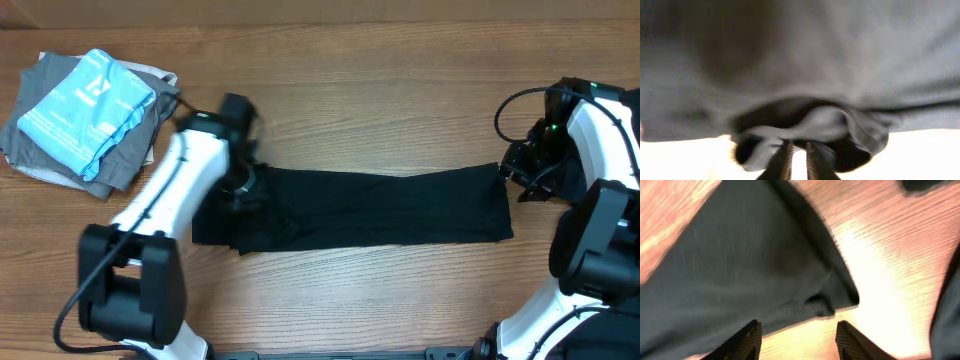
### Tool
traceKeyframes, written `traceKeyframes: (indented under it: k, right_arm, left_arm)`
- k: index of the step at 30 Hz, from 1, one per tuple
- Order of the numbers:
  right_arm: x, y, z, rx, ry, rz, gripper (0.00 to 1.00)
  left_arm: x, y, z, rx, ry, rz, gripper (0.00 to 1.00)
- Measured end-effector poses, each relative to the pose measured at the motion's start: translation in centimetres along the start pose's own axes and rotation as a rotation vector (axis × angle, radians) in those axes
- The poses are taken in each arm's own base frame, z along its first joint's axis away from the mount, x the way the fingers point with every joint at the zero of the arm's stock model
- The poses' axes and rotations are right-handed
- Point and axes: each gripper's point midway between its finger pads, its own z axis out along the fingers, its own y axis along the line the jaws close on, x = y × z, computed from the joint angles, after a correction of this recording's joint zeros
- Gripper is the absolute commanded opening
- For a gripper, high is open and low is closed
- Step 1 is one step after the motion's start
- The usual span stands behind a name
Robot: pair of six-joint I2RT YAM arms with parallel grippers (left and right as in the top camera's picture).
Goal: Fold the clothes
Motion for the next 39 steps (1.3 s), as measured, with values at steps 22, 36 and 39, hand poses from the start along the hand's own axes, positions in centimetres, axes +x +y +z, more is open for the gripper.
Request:
traceKeyframes:
  k: [22,36,39]
  right_arm:
    - [-0.8,0.1,6.9,-0.079,-0.11,0.013,0.15]
    - [-0.6,-0.3,4.8,-0.061,-0.04,0.045,0.04]
    - [-1.7,-1.4,2.2,-0.019,-0.069,0.067,0.04]
  left_arm:
    - [-1.8,8.9,-1.8,-0.045,-0.025,-0.264,0.9]
    - [-2.5,9.4,-1.9,-0.072,-0.061,-0.264,1.0]
    - [-2.6,9.5,-1.9,-0.075,-0.062,-0.264,1.0]
